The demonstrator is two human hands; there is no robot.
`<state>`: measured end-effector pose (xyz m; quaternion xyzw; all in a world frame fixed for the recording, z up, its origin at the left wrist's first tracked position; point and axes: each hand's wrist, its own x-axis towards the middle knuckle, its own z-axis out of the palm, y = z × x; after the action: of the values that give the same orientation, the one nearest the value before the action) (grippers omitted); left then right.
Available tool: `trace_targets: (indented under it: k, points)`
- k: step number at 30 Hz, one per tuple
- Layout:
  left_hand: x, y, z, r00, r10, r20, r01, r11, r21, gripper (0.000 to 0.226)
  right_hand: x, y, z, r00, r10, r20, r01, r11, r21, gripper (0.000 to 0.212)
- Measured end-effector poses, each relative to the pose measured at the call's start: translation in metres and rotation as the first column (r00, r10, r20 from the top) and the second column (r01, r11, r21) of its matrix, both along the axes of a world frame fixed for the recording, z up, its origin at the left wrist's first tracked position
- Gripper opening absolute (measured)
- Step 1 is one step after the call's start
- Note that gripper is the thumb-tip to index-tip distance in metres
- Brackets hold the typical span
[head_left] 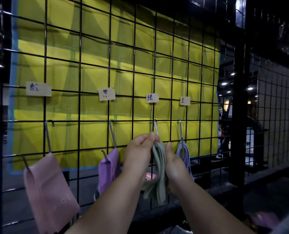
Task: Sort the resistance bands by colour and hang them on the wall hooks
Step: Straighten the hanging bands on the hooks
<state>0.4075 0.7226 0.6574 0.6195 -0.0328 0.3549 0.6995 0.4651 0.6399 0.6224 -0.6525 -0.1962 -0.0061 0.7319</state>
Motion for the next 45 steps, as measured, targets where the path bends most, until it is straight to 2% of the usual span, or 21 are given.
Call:
trace_targets:
  k: [2,4,7,10,16,22,24,28,30,32,36,38,43,45]
  points:
    - [0.001,0.001,0.000,0.999,0.023,-0.022,-0.023,1.000,0.015,0.025,0.000,-0.002,0.002,0.988,-0.101,0.119,0.110,0.991,-0.078,0.045]
    - [0.002,0.001,0.000,0.999,0.023,-0.032,-0.023,1.000,-0.002,0.027,0.000,-0.002,0.004,0.973,-0.134,0.191,0.162,0.976,-0.143,0.051]
    - [0.005,0.000,0.001,0.999,-0.010,-0.032,0.007,0.998,-0.069,0.027,0.006,-0.002,0.005,0.965,-0.164,0.203,0.201,0.963,-0.177,0.056]
    - [0.005,-0.001,0.001,0.999,-0.036,-0.025,0.033,0.993,-0.111,0.027,0.012,-0.005,0.006,0.962,-0.149,0.229,0.193,0.964,-0.183,0.048]
    - [0.009,-0.005,0.001,0.996,-0.087,-0.004,0.084,0.973,-0.216,0.028,0.019,-0.008,0.002,0.963,-0.105,0.250,0.156,0.969,-0.194,0.050]
    - [0.012,-0.010,-0.004,1.000,-0.025,0.018,0.028,0.975,-0.220,0.025,0.020,-0.008,-0.007,0.959,-0.062,0.278,0.116,0.977,-0.181,0.045]
    - [0.012,-0.012,-0.006,0.999,0.044,0.021,-0.039,0.981,-0.189,0.024,0.018,-0.008,-0.010,0.959,-0.046,0.281,0.098,0.980,-0.174,0.042]
    - [0.011,-0.018,-0.018,0.982,0.176,0.075,-0.175,0.984,-0.017,0.015,0.013,-0.008,-0.021,0.962,0.028,0.272,0.007,0.992,-0.128,0.034]
    - [0.014,-0.023,-0.031,0.972,0.227,0.054,-0.230,0.971,0.064,0.041,0.011,-0.009,-0.029,0.966,0.081,0.244,-0.056,0.992,-0.111,0.036]
    - [0.015,-0.026,-0.044,0.960,0.280,0.026,-0.281,0.952,0.119,0.048,0.011,-0.009,-0.038,0.976,0.130,0.173,-0.119,0.990,-0.072,0.042]
    - [0.016,-0.027,-0.067,0.950,0.307,0.049,-0.311,0.931,0.194,0.014,0.011,-0.014,-0.049,0.966,0.257,0.020,-0.257,0.966,0.006,0.049]
    - [0.017,-0.029,-0.074,0.942,0.332,0.054,-0.336,0.916,0.218,0.005,0.010,-0.018,-0.052,0.948,0.318,-0.016,-0.318,0.948,0.018,0.050]
    - [0.024,-0.030,-0.096,0.868,0.481,0.128,-0.492,0.794,0.355,0.019,0.009,-0.020,-0.066,0.974,0.225,-0.022,-0.226,0.972,-0.056,0.053]
    - [0.025,-0.031,-0.102,0.850,0.508,0.137,-0.521,0.777,0.353,0.017,0.008,-0.019,-0.070,0.981,0.187,0.043,-0.178,0.972,-0.151,0.051]
